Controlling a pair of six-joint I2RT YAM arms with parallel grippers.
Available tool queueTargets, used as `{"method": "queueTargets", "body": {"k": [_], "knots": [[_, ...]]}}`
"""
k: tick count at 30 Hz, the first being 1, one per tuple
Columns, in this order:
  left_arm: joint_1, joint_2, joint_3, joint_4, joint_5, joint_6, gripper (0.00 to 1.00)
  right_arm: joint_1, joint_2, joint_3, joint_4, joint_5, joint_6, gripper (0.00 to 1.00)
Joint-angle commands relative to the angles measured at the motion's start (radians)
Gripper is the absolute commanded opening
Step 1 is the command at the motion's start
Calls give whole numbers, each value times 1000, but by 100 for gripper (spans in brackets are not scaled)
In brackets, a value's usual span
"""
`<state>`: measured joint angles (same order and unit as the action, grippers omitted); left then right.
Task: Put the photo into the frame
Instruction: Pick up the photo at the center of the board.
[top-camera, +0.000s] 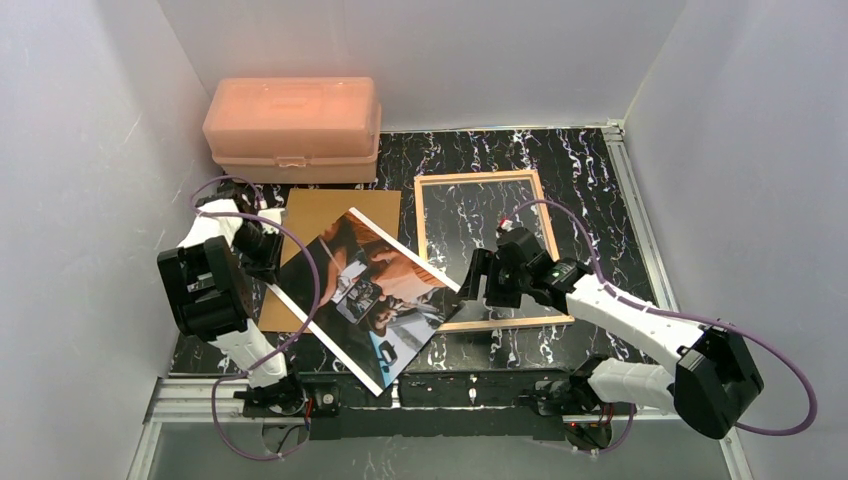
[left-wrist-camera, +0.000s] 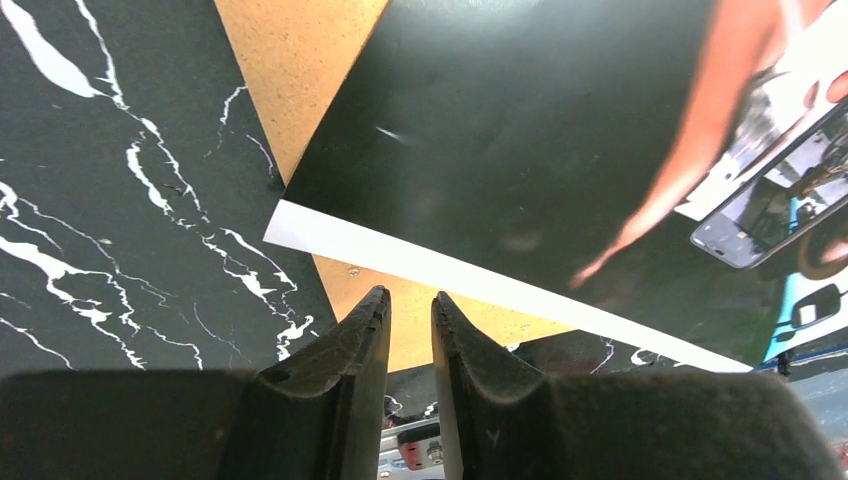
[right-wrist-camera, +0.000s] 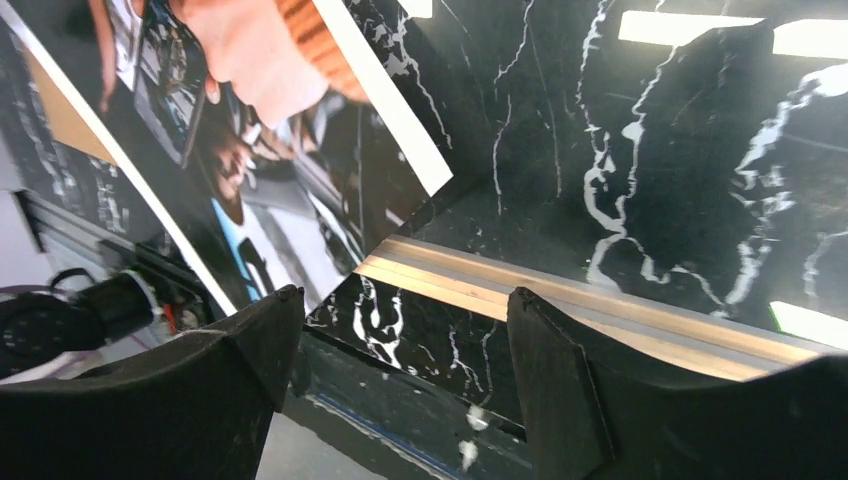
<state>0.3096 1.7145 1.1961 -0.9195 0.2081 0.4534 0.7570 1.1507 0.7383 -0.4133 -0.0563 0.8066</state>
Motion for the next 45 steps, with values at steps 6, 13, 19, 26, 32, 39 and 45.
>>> {"method": "queueTargets", "body": {"k": [6,13,19,26,32,39,45], "knots": [[-10,4,-52,59,-34,16,18,-45,-20,-172,403,-178,165,77],[-15,16,-63,75,-43,17,17,-48,44,-220,532,-183,195,73],[-16,17,-68,76,-42,21,16,-48,86,-213,550,-189,192,70],[-19,9,-75,76,-42,28,15,-48,84,-231,515,-192,199,67],[-20,13,-79,77,-42,28,14,-48,58,-261,507,-172,199,67],[-24,14,-83,80,-45,29,14,-48,112,-254,585,-170,219,66],[-26,14,-82,81,-53,35,14,-48,139,-258,620,-170,226,62]]}}
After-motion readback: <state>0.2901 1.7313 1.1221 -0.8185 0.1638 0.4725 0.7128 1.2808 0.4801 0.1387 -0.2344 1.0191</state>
